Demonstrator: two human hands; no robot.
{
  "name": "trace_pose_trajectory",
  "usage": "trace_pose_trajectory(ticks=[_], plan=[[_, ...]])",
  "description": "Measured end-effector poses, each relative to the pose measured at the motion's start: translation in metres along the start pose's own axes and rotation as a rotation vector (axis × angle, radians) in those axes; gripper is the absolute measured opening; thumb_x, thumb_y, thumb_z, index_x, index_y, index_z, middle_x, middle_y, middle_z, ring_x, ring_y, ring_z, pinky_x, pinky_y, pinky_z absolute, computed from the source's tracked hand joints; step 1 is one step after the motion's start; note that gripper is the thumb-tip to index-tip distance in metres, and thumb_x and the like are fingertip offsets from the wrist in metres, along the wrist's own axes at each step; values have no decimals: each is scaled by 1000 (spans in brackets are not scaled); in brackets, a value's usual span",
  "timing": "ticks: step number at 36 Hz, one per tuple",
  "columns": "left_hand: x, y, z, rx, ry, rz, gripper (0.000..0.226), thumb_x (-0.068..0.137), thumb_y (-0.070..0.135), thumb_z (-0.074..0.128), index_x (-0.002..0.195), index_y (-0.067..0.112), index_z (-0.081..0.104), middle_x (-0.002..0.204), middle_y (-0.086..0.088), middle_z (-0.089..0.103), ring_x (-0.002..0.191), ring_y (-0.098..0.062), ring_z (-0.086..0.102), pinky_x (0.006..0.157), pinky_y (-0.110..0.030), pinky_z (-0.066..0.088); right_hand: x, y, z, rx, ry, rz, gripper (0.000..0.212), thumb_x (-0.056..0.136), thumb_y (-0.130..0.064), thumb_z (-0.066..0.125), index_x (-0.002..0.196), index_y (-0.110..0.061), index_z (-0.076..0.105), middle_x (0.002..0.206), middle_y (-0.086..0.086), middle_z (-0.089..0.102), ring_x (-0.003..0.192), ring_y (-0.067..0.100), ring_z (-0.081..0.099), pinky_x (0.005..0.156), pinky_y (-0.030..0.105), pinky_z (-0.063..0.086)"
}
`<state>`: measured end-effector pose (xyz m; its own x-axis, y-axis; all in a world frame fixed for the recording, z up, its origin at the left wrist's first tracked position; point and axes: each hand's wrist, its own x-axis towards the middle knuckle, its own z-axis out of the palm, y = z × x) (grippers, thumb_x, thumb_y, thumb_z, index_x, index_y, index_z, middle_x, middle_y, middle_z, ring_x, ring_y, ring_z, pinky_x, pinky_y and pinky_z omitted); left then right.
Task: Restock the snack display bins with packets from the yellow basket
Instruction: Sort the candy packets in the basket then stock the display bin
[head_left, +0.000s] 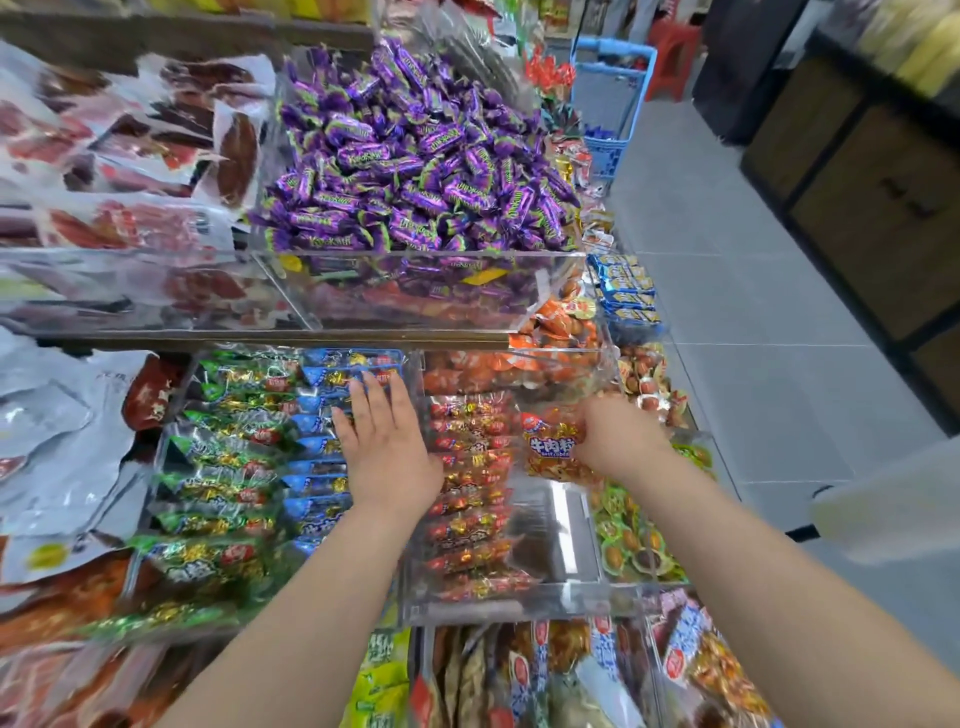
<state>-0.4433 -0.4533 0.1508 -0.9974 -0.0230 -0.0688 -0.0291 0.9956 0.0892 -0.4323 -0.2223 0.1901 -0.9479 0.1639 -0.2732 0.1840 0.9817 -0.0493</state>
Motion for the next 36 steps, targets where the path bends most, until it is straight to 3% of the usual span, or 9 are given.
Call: trace_pose_trajectory(ticks=[7,13,16,21,24,27,30,36], plan=[[1,2,6,-24,38,-11,98,82,27,57,152,11,-10,161,-14,-10,148,-30,-15,108,-48,-24,7,-15,0,-101,-1,58,21,81,-6,53,99,-12,59,98,8,65,91,28,64,63,31,44],[1,3,6,-18,52,-17,96,83,26,56,152,11,-9,161,-14,-11,147,-30,-16,106,-48,-27,7,-5,-6,-27,148,152,19,80,-5,55,94,-14,47,94,9,65,85,30,64,57,31,41],[1,3,4,-20,45,-13,96,84,29,55,152,11,-9,161,-14,-11,147,-31,-16,107,-49,-25,13,-8,-2,-126,77,105,26,81,-4,54,104,-14,53,92,6,63,86,28,65,58,31,42],[3,2,2,-75,14,-3,100,82,53,54,153,11,-3,161,-15,-9,148,-31,-14,106,-49,-26,29,-23,26,-206,-18,-12,35,81,-2,52,114,-15,49,104,6,62,95,27,61,66,34,44],[6,2,1,-111,13,-7,99,82,62,49,153,11,2,161,-15,-3,148,-32,-10,108,-49,-23,39,-23,44,-249,57,-15,48,79,-7,60,122,-14,41,126,10,47,122,31,42,90,41,44],[2,4,2,-101,77,-17,88,86,57,45,153,11,12,161,-16,7,149,-31,-1,110,-50,-22,42,-22,65,-285,124,-70,70,83,-16,54,142,-15,17,143,15,23,137,36,18,113,46,21],[2,5,3,-105,113,-30,82,86,55,45,151,12,21,160,-16,15,149,-31,5,107,-46,-30,44,-24,87,-325,140,-213,73,91,-18,37,150,-18,-5,154,12,7,144,33,2,115,43,-6],[3,5,4,-85,109,-19,77,85,51,50,149,16,28,159,-18,17,149,-32,7,104,-44,-33,58,-18,114,-240,98,-198,67,87,-12,18,150,-13,-7,156,9,7,144,26,-1,112,38,-18]])
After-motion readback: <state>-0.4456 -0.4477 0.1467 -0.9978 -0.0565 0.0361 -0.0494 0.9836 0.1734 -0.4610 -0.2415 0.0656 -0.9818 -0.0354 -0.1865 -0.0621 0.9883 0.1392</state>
